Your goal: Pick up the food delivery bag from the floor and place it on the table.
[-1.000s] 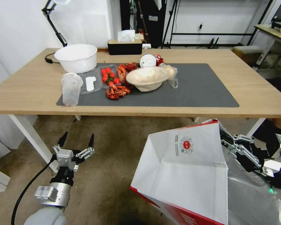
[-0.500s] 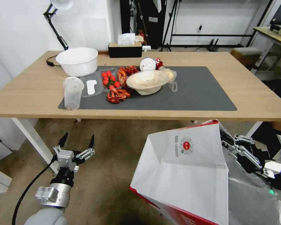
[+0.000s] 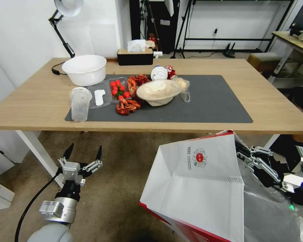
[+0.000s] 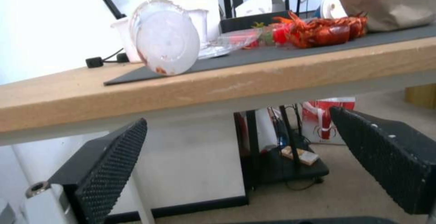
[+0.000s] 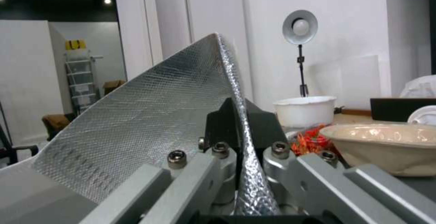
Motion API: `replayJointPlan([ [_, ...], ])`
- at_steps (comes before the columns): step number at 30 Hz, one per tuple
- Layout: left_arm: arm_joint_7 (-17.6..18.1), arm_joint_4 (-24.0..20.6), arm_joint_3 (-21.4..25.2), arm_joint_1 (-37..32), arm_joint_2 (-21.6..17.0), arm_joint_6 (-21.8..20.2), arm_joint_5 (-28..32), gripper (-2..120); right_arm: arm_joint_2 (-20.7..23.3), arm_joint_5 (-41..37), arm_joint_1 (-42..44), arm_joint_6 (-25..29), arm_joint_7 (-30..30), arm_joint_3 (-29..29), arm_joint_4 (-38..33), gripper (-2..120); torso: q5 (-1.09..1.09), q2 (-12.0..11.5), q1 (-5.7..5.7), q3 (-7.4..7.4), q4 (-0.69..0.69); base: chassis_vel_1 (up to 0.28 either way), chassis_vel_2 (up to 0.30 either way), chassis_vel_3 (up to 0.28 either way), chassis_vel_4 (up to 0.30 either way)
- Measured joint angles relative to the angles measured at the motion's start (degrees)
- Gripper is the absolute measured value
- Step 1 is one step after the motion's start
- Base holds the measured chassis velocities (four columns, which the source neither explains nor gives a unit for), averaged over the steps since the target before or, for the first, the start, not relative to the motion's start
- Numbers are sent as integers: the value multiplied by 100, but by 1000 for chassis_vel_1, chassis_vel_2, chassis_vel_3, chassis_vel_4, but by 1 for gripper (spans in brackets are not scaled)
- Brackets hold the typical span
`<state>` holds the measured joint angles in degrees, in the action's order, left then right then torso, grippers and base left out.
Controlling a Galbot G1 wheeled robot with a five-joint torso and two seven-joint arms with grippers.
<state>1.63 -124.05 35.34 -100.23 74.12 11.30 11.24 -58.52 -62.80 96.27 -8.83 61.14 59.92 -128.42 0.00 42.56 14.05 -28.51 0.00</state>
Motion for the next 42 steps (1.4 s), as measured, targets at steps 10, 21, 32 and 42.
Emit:
replayJointPlan([
  [10, 5, 76, 16, 54, -46, -13, 1, 100, -39, 66, -38, 0, -11, -93, 46, 0, -1, 270, 108, -162, 0, 0, 0, 0, 0],
  [21, 7, 112, 16, 92, -16, -4, 1, 100, -59, 105, -85, 2, -42, -155, 21, 0, 0, 547, 230, -318, 0, 0, 0, 0, 0],
  [32, 6, 69, -11, 65, -6, -2, -29, 100, -84, 117, -83, 4, -48, -169, 6, 0, 0, 795, 333, -462, 0, 0, 0, 0, 0],
  [42, 6, 23, -11, 38, -5, 9, -41, 100, -96, 115, -85, 9, -47, -165, -20, 0, 0, 1121, 471, -651, 0, 0, 0, 0, 0],
])
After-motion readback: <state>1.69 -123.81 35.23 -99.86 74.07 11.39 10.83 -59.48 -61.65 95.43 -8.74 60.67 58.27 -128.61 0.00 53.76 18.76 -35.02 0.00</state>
